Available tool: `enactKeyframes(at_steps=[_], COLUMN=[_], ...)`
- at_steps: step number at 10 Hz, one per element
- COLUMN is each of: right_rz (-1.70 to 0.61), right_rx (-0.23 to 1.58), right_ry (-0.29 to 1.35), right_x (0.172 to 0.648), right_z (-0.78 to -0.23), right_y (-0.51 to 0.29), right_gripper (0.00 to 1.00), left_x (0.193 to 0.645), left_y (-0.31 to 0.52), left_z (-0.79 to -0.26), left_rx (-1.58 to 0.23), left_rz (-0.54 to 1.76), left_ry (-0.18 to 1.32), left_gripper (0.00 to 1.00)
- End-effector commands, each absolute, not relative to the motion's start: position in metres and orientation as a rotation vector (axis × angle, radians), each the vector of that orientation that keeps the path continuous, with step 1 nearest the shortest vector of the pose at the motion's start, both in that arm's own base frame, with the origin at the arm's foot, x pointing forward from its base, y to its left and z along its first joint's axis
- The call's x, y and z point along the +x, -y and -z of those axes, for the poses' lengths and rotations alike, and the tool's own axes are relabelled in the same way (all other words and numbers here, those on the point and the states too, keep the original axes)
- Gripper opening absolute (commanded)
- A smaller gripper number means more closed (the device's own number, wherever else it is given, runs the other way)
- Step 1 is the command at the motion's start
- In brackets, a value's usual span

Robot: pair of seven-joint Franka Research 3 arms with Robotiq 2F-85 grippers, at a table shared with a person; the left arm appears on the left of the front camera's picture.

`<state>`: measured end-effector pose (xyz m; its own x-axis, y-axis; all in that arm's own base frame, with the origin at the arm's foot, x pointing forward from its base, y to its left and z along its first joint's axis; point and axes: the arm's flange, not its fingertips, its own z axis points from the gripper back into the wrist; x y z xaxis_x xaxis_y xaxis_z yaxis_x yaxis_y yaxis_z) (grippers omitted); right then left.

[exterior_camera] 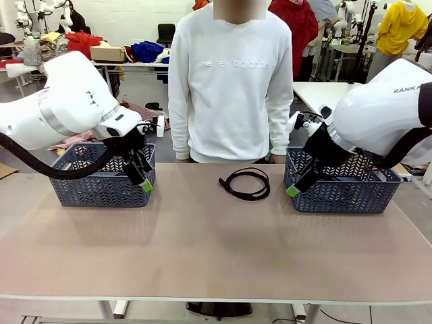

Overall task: Organize the cables according to human instructions.
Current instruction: Pick up a bundle of cables and place it in the basket indicated by the human.

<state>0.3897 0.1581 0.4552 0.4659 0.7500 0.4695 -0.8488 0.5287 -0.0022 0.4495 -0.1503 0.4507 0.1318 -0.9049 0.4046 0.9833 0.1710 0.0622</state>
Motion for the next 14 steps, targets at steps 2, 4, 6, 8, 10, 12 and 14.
enactKeyframes(at_steps=[2, 4, 6, 8, 10, 12, 14], right_rz=[-0.990, -0.990, -0.990, -0.990, -0.990, -0.990, -0.990], right_rx=[0.246, 0.246, 0.246, 0.246, 0.246, 0.246, 0.246], right_ry=[0.448, 0.448, 0.448, 0.448, 0.448, 0.448, 0.448], right_x=[0.3897, 0.3897, 0.3897, 0.3897, 0.3897, 0.3897, 0.3897], right_z=[-0.4552, -0.4552, -0.4552, -0.4552, -0.4552, -0.4552, -0.4552], right_y=[-0.1575, -0.1575, -0.1575, -0.1575, -0.1575, -0.1575, -0.1575], right_gripper=[1.00, 1.00, 1.00, 1.00, 1.00, 1.00, 1.00], left_x=[0.4516, 0.4516, 0.4516, 0.4516, 0.4516, 0.4516, 0.4516], left_y=[0.1486, 0.1486, 0.1486, 0.1486, 0.1486, 0.1486, 0.1486], left_z=[-0.4522, -0.4522, -0.4522, -0.4522, -0.4522, -0.4522, -0.4522], left_rx=[-0.246, -0.246, -0.246, -0.246, -0.246, -0.246, -0.246], left_rz=[1.394, 1.394, 1.394, 1.394, 1.394, 1.394, 1.394], left_ry=[0.384, 0.384, 0.384, 0.384, 0.384, 0.384, 0.384], left_gripper=[0.98, 0.98, 0.98, 0.98, 0.98, 0.98, 0.98])
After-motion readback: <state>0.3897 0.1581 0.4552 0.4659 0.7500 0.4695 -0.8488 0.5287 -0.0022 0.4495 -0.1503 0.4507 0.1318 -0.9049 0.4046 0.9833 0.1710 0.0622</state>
